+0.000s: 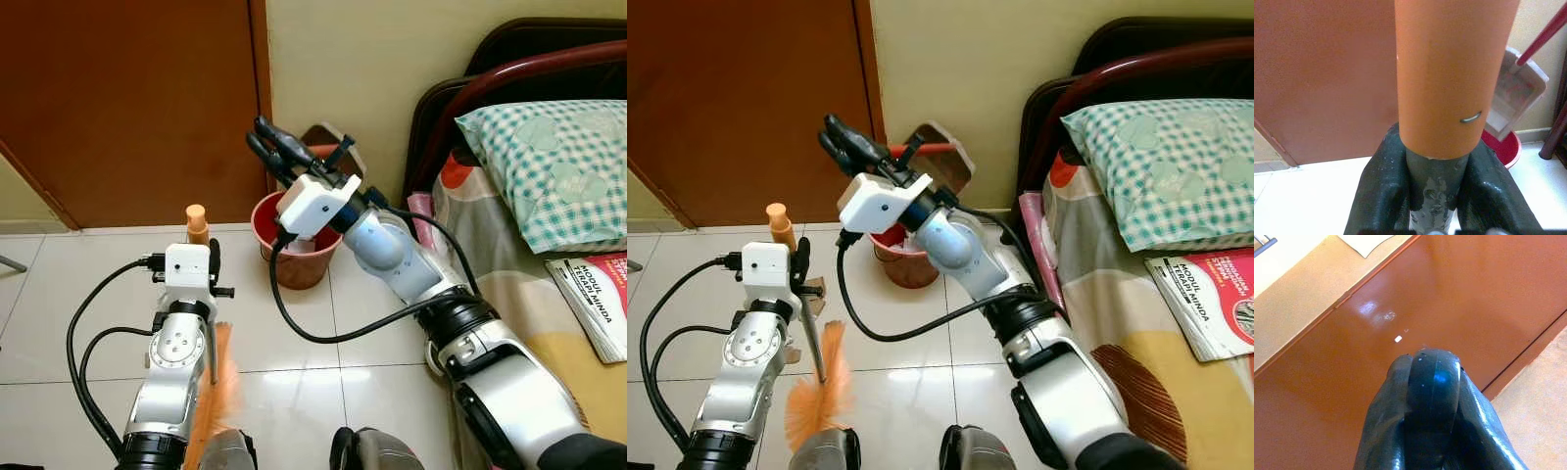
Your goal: Sweep floor
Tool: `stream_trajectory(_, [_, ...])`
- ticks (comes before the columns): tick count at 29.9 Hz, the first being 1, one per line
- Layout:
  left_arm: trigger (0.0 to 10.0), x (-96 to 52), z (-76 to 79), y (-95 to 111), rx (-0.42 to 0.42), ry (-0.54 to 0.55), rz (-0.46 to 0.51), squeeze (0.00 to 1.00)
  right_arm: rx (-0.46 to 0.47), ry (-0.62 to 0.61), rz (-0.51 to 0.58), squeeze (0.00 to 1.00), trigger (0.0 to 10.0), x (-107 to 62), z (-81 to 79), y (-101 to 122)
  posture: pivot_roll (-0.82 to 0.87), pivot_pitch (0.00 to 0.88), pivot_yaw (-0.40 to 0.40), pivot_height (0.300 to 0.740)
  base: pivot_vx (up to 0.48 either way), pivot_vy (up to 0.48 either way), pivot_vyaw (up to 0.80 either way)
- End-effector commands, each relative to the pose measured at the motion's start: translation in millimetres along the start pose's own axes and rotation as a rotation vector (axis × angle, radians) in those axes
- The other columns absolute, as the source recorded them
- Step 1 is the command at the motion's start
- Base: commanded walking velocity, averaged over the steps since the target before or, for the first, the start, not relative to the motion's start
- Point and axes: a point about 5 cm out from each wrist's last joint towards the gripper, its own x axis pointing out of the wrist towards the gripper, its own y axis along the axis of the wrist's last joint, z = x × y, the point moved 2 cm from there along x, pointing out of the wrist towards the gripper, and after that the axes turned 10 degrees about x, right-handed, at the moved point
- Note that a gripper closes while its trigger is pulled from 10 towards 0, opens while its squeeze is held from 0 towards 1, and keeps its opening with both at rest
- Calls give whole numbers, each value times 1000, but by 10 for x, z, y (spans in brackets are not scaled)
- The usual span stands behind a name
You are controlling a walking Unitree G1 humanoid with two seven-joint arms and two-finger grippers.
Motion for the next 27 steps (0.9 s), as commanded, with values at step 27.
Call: stream_trajectory(27, [10000, -14, -22, -57, 5, 11, -17, 0, 701, -528, -108, 0, 10000, -384, 790, -77, 15, 95, -56, 740, 0, 0, 0])
